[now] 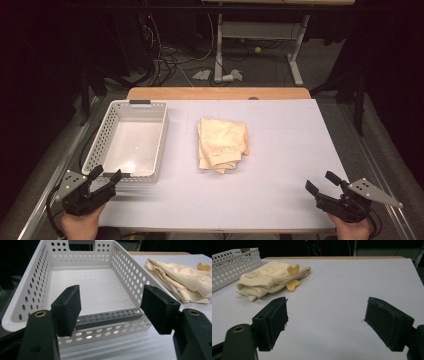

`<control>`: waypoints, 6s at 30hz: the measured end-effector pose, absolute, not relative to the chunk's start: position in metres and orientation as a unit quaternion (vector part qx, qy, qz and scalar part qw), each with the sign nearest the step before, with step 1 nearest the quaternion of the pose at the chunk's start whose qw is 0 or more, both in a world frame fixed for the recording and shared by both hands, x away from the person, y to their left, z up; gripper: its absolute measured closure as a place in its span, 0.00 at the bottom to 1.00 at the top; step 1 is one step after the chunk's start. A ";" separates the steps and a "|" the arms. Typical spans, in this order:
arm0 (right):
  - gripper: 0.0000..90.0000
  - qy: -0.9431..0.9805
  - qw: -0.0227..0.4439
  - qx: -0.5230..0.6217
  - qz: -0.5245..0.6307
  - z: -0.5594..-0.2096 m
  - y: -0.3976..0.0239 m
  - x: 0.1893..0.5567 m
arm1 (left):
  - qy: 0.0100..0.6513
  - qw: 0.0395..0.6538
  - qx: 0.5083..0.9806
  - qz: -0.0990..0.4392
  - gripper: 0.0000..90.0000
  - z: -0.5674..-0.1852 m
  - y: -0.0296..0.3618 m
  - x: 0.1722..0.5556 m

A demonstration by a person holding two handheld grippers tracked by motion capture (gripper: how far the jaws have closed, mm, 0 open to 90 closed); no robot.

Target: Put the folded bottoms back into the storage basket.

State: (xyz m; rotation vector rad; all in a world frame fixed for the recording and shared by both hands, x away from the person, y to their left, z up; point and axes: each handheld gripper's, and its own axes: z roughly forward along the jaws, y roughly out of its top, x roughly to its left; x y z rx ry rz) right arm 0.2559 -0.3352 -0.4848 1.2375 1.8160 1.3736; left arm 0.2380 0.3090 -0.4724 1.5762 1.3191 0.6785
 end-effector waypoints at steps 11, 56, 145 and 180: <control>0.21 0.684 0.264 0.464 0.498 -0.486 -0.331 0.259 | 0.532 0.471 0.649 0.270 0.34 -0.473 0.308 0.239; 0.22 0.693 0.255 0.457 0.496 -0.487 -0.329 0.260 | 0.490 0.477 0.670 0.289 0.34 -0.465 0.273 0.243; 0.22 0.700 0.247 0.454 0.493 -0.488 -0.328 0.262 | 0.423 0.496 0.718 0.243 0.34 -0.465 0.214 0.267; 0.22 0.701 0.243 0.453 0.494 -0.488 -0.327 0.262 | 0.402 0.503 0.734 0.216 0.34 -0.468 0.181 0.280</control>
